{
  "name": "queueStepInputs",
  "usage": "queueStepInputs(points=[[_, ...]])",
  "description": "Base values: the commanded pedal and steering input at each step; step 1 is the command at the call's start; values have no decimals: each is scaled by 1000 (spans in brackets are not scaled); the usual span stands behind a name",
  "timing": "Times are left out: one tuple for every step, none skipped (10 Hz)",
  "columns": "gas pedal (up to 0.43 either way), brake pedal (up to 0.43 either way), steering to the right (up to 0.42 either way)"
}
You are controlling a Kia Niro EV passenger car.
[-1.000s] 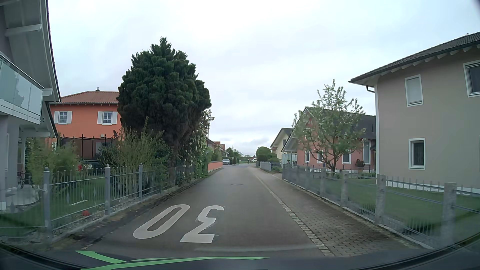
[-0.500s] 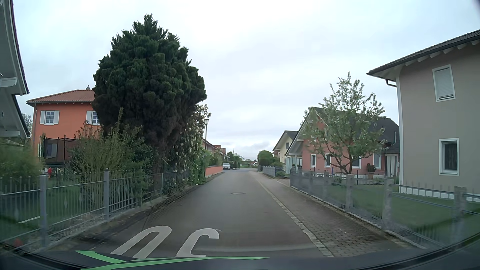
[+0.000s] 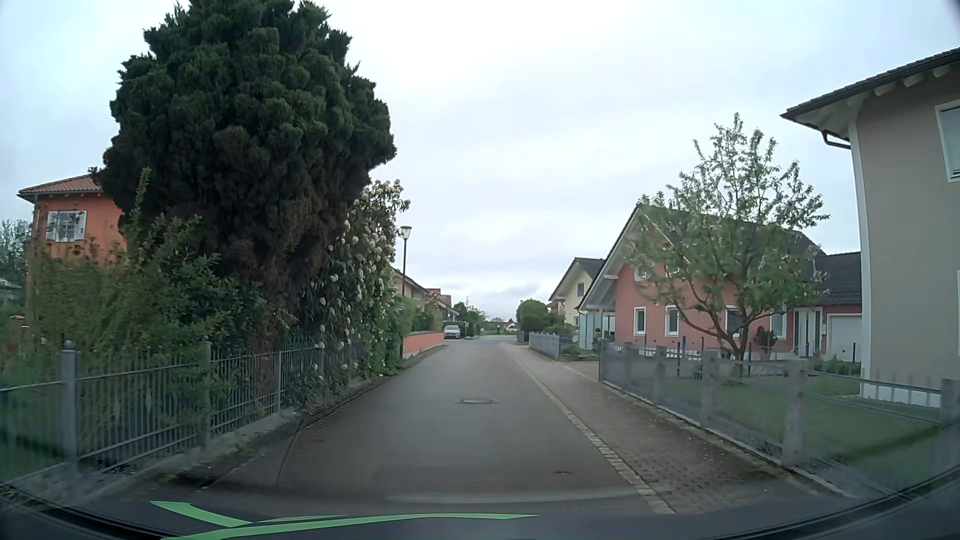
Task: Follow the waypoints while adhering to traffic rules and regulations
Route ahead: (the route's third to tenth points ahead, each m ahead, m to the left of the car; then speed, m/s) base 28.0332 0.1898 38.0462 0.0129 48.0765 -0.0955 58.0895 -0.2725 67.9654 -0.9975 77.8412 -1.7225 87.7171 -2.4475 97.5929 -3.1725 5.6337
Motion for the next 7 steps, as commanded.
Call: queueStepInputs(points=[[138, 0, 0], [138, 0, 0], [130, 0, 0], [130, 0, 0], [118, 0, 0], [118, 0, 0], [118, 0, 0]])
